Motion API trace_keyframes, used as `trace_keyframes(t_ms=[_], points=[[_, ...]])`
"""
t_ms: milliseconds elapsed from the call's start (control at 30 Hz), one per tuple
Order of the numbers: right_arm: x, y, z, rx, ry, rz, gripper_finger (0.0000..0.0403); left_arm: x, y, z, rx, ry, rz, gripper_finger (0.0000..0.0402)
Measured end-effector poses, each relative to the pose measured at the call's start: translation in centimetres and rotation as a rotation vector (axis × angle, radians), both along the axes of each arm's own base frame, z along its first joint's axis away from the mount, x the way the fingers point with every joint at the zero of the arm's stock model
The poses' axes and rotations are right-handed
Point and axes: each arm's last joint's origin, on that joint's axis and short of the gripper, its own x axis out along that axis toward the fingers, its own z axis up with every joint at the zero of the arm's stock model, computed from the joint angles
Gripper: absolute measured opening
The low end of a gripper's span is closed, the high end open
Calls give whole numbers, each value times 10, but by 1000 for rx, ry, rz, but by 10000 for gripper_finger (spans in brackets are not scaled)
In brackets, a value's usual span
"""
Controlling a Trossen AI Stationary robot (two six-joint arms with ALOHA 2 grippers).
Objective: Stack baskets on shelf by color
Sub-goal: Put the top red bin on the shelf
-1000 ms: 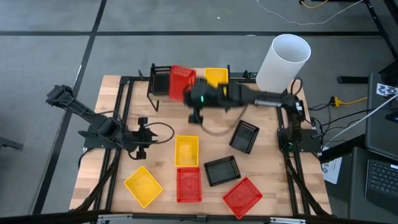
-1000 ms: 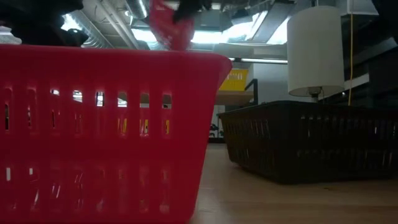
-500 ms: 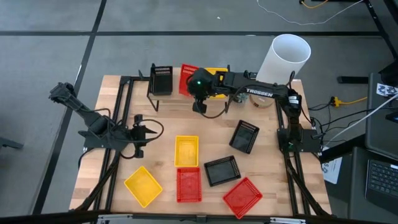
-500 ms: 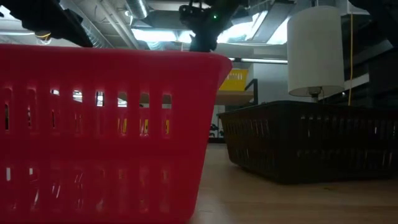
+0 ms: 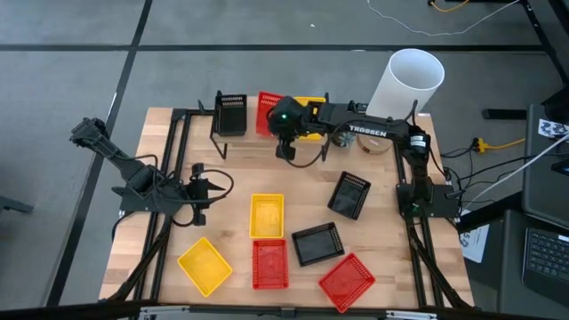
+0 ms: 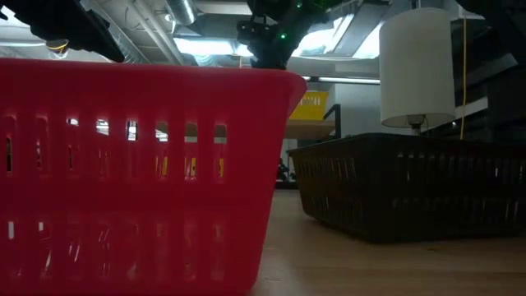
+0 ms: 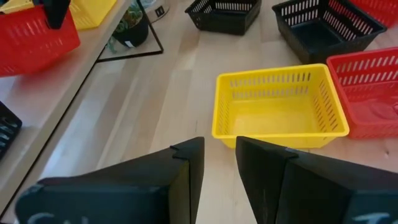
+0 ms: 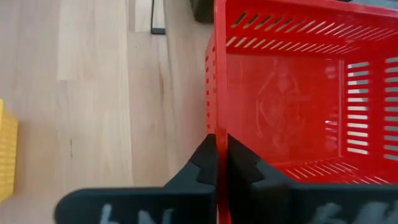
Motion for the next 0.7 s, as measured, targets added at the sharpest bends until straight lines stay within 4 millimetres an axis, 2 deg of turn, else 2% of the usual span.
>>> trace_keyframes(t_ms=[233, 567, 700], points=[[1, -1, -1, 34, -12, 25, 45, 0, 0, 0, 4, 5, 0, 86], [1, -1, -1, 41, -15, 24, 50, 0, 0, -1, 1, 5, 1, 86], [1, -2, 6, 35, -34, 25, 50, 0, 0, -1, -3, 4, 3, 86]])
